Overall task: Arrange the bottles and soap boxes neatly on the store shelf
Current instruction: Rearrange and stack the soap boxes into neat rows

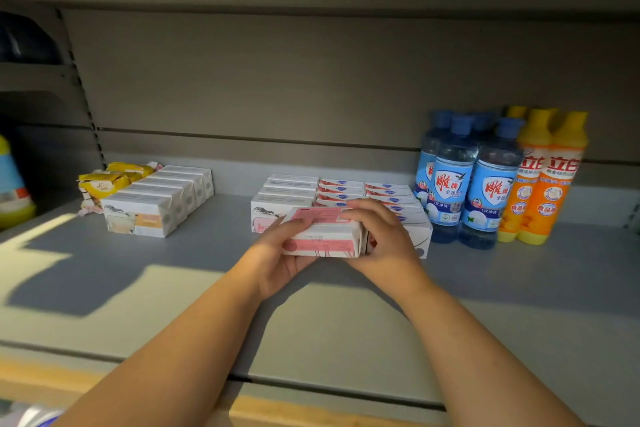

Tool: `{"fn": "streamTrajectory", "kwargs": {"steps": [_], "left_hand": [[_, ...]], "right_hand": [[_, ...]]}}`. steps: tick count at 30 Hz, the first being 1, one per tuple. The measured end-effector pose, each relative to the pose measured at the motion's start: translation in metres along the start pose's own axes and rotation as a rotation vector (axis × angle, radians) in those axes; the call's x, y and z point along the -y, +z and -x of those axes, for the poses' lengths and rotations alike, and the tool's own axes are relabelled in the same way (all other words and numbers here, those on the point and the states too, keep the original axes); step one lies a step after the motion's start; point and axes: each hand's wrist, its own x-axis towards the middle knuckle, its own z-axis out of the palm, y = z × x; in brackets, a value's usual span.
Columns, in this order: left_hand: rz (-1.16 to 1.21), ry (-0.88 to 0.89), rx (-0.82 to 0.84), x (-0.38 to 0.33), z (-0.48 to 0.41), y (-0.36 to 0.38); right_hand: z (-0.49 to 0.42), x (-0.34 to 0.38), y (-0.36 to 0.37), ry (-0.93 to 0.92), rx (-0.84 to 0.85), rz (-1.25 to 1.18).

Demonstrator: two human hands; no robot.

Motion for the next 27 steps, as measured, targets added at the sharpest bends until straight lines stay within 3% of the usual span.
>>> {"fn": "streamTrajectory", "kwargs": {"steps": [4, 9, 15, 19, 22, 27], "left_hand": [[-0.163, 0.049, -0.061, -0.001, 0.001, 0.003], [-0.477, 0.205, 0.032, 0.000, 0.010, 0.011], [-0.663, 0.277, -0.008, 0.007, 0.013, 0.008], [-0.824, 0.303, -0.041, 0.005, 0.013, 0.007], [-0.813, 0.346, -0.151, 0.009, 0.012, 0.009], [-0.849, 0.466, -0.280, 0.013, 0.009, 0.011]], "right_hand": [[0.002, 0.001, 0.001, 0.100, -0.049, -0.196], [0.002, 0.007, 0.000, 0.490, -0.088, -0.585], [-0.007, 0.015, -0.001, 0.950, 0.018, -0.675], [-0.005, 0.014, -0.006, 1.148, 0.156, -0.859], [-0.005, 0.014, -0.008, 1.184, 0.145, -0.895], [-0.011, 0.019, -0.002, 1.024, 0.197, -0.924]]}}
